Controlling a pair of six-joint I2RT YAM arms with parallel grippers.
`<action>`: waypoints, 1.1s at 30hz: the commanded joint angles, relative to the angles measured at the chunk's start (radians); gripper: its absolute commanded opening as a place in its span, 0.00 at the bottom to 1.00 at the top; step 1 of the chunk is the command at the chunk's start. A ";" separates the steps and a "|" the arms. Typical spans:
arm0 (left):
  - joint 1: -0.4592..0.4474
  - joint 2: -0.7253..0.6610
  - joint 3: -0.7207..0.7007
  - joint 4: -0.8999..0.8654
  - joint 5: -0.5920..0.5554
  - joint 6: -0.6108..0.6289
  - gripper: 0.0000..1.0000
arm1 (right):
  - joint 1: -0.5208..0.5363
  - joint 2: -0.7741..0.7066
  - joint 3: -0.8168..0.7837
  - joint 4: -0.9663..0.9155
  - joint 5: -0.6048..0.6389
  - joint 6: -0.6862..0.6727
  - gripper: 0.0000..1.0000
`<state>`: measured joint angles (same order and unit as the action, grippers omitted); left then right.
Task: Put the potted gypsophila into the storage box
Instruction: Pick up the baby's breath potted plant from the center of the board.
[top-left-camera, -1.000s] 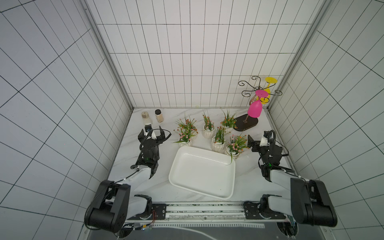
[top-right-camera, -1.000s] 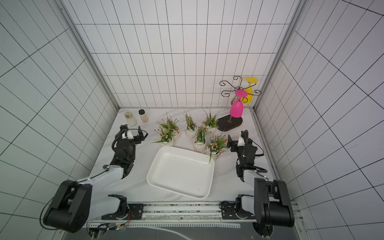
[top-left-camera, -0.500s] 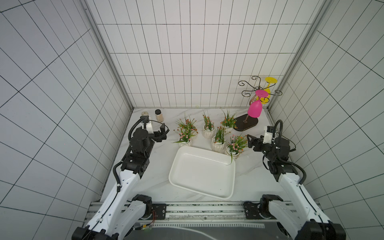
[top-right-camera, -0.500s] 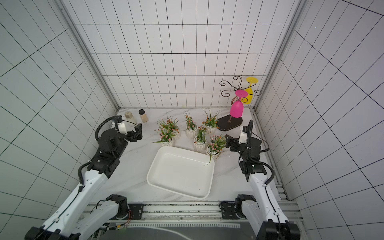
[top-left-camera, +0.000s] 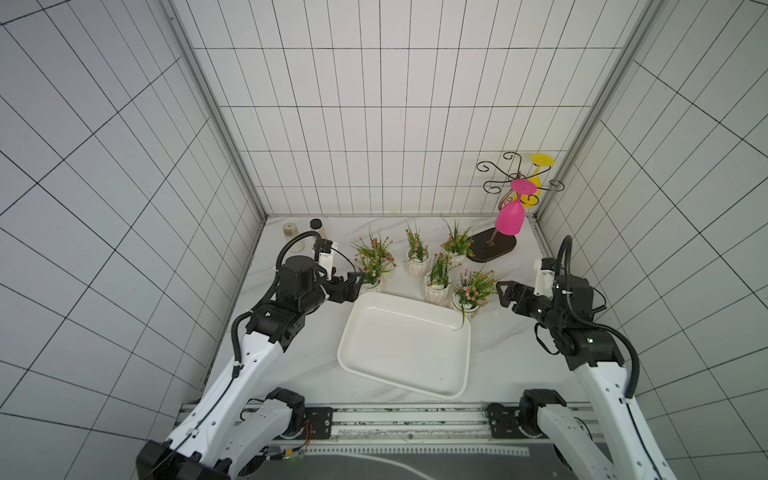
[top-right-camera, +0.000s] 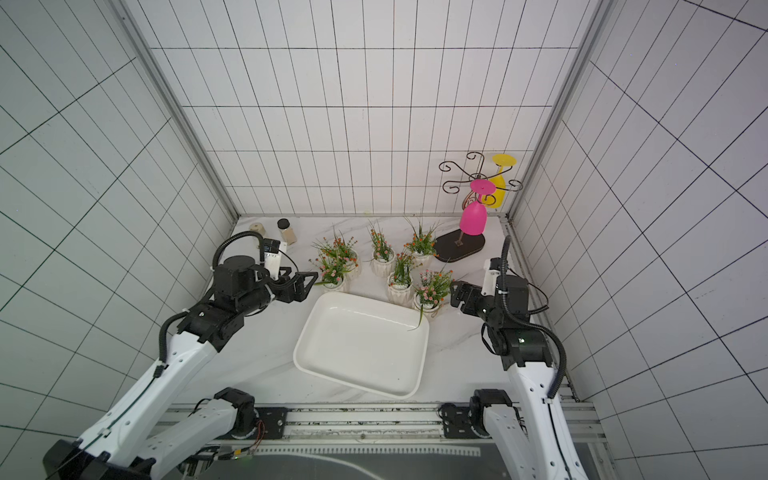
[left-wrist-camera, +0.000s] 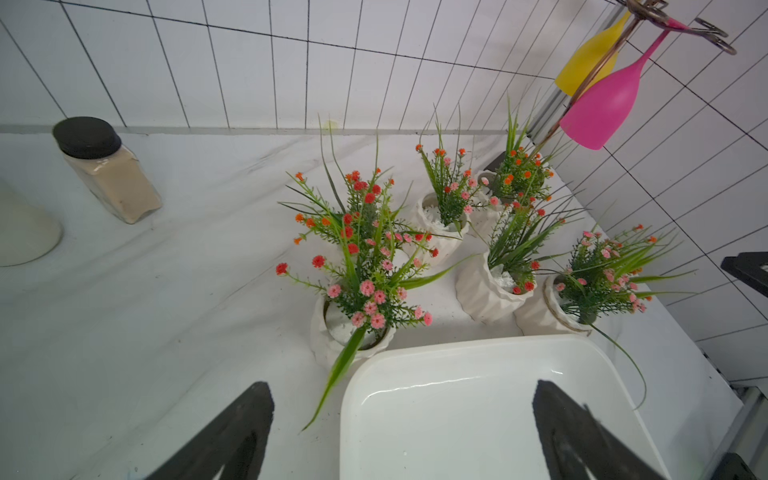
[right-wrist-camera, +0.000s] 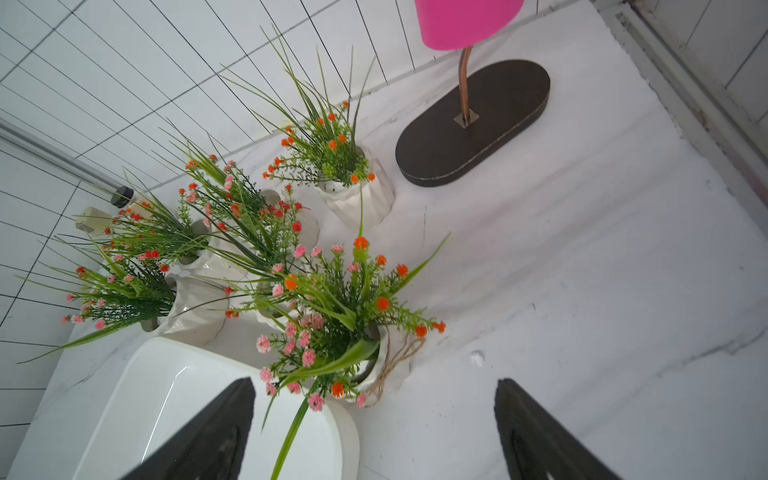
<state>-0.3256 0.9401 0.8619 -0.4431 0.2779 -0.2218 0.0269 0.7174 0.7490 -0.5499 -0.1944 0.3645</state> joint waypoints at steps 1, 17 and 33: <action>-0.010 0.005 0.016 -0.006 0.077 -0.014 0.97 | 0.033 -0.021 0.088 -0.178 0.025 0.116 0.87; -0.019 0.030 -0.077 0.098 0.175 0.003 0.97 | 0.249 0.020 -0.080 -0.185 0.110 0.287 0.86; -0.019 0.070 -0.118 0.145 0.172 0.032 0.97 | 0.347 0.153 -0.148 -0.048 0.134 0.249 0.81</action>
<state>-0.3405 1.0046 0.7528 -0.3260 0.4431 -0.2127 0.3603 0.8539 0.6437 -0.6437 -0.0814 0.6353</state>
